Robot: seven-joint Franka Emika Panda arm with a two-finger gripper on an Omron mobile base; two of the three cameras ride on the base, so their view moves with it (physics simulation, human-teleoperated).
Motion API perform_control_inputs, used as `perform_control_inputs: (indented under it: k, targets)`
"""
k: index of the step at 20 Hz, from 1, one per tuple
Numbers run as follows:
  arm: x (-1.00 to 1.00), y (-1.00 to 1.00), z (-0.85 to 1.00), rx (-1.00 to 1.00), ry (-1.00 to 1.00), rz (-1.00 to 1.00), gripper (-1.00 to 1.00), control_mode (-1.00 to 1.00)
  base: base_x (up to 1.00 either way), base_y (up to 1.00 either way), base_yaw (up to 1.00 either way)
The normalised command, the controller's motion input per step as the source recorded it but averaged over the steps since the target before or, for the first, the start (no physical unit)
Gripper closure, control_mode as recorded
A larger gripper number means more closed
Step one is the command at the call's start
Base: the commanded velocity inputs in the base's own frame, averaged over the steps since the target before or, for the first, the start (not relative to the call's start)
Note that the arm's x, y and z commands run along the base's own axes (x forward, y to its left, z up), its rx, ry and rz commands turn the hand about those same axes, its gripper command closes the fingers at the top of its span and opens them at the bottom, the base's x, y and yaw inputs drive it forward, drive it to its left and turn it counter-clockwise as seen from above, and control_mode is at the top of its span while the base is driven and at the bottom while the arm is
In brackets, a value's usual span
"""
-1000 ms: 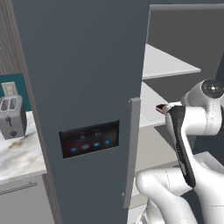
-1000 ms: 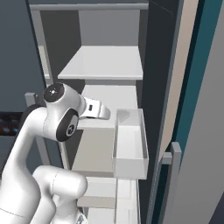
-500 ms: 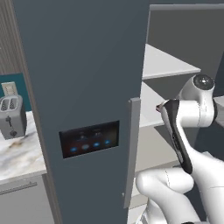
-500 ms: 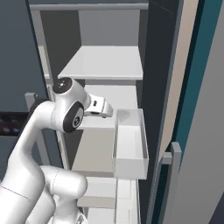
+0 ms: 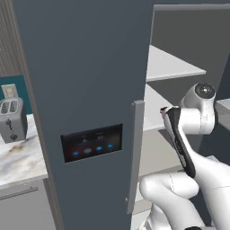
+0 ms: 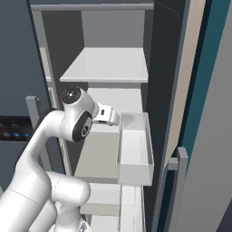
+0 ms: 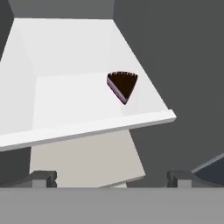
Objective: Take the donut and cake from the fridge and place them on the empty tray on the dining counter.
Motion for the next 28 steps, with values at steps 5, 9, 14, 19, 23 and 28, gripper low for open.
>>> perform_control_inputs:
  k: [5, 9, 14, 19, 23, 28]
  targets:
    - [0.04, -0.22, -0.04, 0.00, -0.10, 0.00, -1.00, -1.00, 0.00, 0.00, 0.00]
    - [0.15, -0.20, 0.00, 0.00, -0.02, 0.00, -1.00, -1.00, 0.00, 0.00, 0.00]
    - [0.29, -0.08, -0.03, 0.00, 0.00, 0.00, -1.00, -1.00, 0.00, 0.00, 0.00]
    - [0.30, -0.03, -0.10, 0.00, 0.00, -0.01, -1.00, -1.00, 0.00, 0.00, 0.00]
    - [0.23, 0.00, -0.18, 0.00, 0.00, -0.02, -1.00, -1.00, 0.00, 0.00, 0.00]
    - [0.16, 0.00, -0.23, 0.00, 0.00, -0.03, -1.00, -1.00, 0.00, 0.00, 0.00]
